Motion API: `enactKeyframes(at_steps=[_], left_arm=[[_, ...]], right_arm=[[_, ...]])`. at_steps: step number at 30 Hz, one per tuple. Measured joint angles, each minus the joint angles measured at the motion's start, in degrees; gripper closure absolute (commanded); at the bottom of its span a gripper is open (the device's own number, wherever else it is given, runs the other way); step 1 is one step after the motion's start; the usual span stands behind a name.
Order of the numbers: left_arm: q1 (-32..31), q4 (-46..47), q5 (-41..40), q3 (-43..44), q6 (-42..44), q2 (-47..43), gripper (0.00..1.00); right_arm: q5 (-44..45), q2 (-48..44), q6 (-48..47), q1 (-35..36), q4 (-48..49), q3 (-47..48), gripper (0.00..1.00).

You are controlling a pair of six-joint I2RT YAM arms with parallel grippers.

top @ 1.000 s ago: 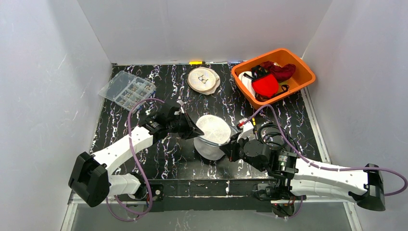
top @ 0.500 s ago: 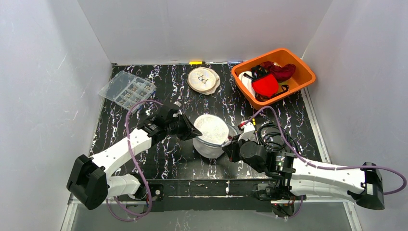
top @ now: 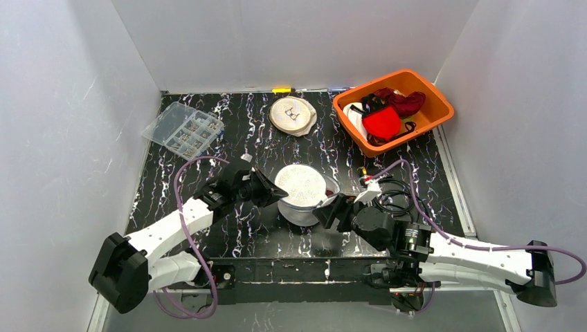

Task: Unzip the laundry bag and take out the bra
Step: Unzip the laundry bag at the center of the board.

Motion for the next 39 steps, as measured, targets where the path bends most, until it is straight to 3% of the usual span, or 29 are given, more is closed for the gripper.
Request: enactKeyframes(at_steps=[10, 16, 20, 25, 28, 30, 33, 36, 39], left_arm=[[-2.9, 3.0, -5.8, -2.4, -0.5, -3.7, 1.00], [-5.1, 3.7, -8.0, -4.3, -0.2, -3.8, 1.00], [-5.8, 3.8, -9.1, -4.5, 0.4, -4.4, 1.00], [-6.0, 3.1, -10.1, -4.5, 1.7, -4.7, 1.00], [-6.0, 2.1, -10.8, -4.5, 2.1, -4.7, 1.00], [-6.0, 1.7, -11.0, -4.5, 2.3, -4.8, 1.00], [-6.1, 1.3, -11.4, -4.5, 2.4, -4.9, 1.00], [-6.3, 0.9, -11.8, -4.5, 3.0, -4.9, 1.00], [-6.7, -0.3, -11.9, -4.2, 3.8, -4.9, 0.84]], right_arm=[[5.1, 4.4, 9.4, -3.5, 3.0, -1.8, 0.14], [0.3, 12.1, 11.3, -13.3, 5.0, -0.9, 0.20], [-2.9, 15.2, 11.1, -15.1, 8.1, -0.6, 0.27], [-7.7, 20.7, 10.3, -15.7, 11.4, 1.9, 0.19], [-9.5, 21.1, 10.2, -15.7, 11.8, 2.4, 0.21], [-10.3, 20.7, 10.3, -15.7, 11.7, 2.4, 0.32], [-10.9, 19.6, 10.5, -15.8, 11.6, 2.4, 0.64], [-10.9, 19.4, 10.5, -15.8, 11.6, 2.4, 0.85], [-11.5, 19.5, 9.9, -15.8, 11.4, 2.5, 0.98]])
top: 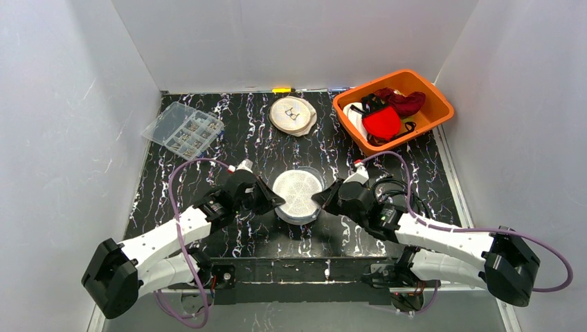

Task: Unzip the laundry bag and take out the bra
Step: Unzip the laundry bag at the center of the board.

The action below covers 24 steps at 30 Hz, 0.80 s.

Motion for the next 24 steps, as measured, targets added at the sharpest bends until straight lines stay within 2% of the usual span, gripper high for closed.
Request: enactKeyframes(at_steps=[5, 8, 16, 20, 24], left_arm=[[-0.1, -5.7, -2.5, 0.7, 2.8, -3.8, 0.43], [-0.1, -12.7, -5.4, 2.6, 5.5, -8.9, 0.30], [0.0, -34.7, -19.9, 18.8, 14.3, -21.7, 0.21], [0.0, -39.3, -26.6, 22.4, 18.3, -27.0, 0.20], [0.0, -40.2, -28.8, 21.3, 23.0, -29.0, 0.18]], right_arm=[[-1.4, 1.0, -4.8, -0.2, -0.6, 2.4, 0.99], [-5.1, 3.6, -11.1, -1.5, -0.8, 6.9, 0.99], [-31.9, 17.6, -28.4, -6.5, 3.0, 20.3, 0.99], [-44.1, 20.8, -35.8, -6.5, 3.4, 25.1, 0.99], [-52.9, 20.9, -44.6, -9.5, 1.4, 26.1, 0.99]])
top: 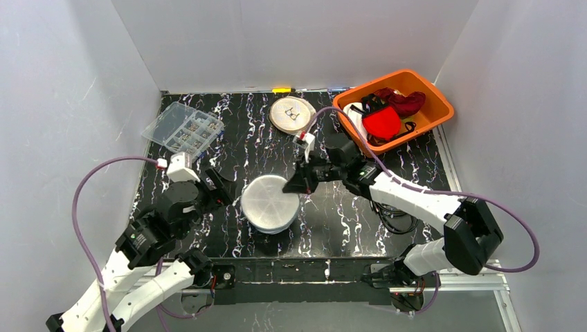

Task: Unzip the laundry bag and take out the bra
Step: Unzip the laundry bag at the center of the board, then open the laundry bag at the center of the board.

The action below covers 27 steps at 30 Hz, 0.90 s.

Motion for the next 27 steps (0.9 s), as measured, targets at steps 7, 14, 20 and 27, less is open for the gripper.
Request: enactKeyframes(at_steps=[7, 14, 20, 27], left_arm=[[0.0, 7.5, 6.5, -15.5, 3.1, -0.6, 0.15], [0.0, 16.7, 14.4, -23.0, 3.4, -0.7, 0.15], [0.0, 18.9, 14.9, -21.9, 3.3, 2.7, 0.15], [0.0, 18.1, 13.1, -21.5, 1.7, 2.8, 0.16]], right_arm=[[-3.7, 0.0, -7.4, -9.7, -3.5, -9.9, 0.99], [-2.0, -0.2, -9.0, -9.2, -6.0, -10.9, 0.40], [6.7, -5.7, -8.3, -9.1, -11.9, -10.5, 0.06], [26.9, -14.6, -9.4, -2.2, -23.5, -0.3, 0.05]])
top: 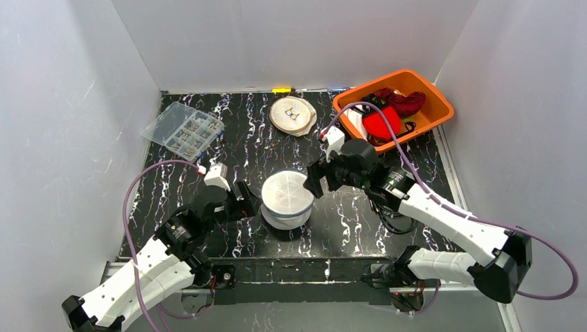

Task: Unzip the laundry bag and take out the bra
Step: Open the laundry bag at the center of the board.

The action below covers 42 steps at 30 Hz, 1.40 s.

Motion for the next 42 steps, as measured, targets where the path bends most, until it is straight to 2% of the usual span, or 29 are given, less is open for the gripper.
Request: enactKeyframes(at_steps=[5, 10, 17, 22, 24, 30, 40, 41, 42], left_arm=[[0.0, -1.4, -2.2, 0.0, -2.5, 0.0, 0.18], [0.0, -3.8, -4.6, 0.4, -5.7, 0.3, 0.19], [0.0, -9.8, -9.3, 3.9, -10.0, 0.5, 0.19], [0.0, -14.1, -11.7, 3.5, -14.1, -2.9, 0.19], [0.1, -15.1, -12.1, 2.5, -15.6, -4.9, 0.19], [0.1, -16.9, -12.4, 1.0, -17.9, -6.5, 0.19], [0.1, -16.9, -12.3, 1.0, -18.3, -5.1, 0.19], [0.1, -16.9, -12.3, 1.0, -18.3, -5.0, 0.19], [0.1, -16.9, -12.3, 1.0, -18.4, -4.9, 0.19]], right_arm=[[16.4, 1.3, -0.8, 14.8, -4.0, 7.4, 0.14], [27.4, 10.8, -1.2, 26.3, -3.8, 12.1, 0.16], [35.4, 25.6, -1.2, 30.2, -1.7, 17.1, 0.14], [41.4, 32.9, -0.9, 31.9, -1.1, 22.4, 0.20], [43.7, 34.9, -0.9, 32.5, -1.3, 24.2, 0.25], [48.3, 37.2, -0.7, 33.4, -2.4, 25.7, 0.50], [53.0, 37.2, 0.6, 33.5, -4.1, 25.7, 0.78], [53.2, 37.1, 0.7, 33.6, -4.1, 25.7, 0.83], [53.3, 37.0, 0.8, 33.6, -4.1, 25.7, 0.94]])
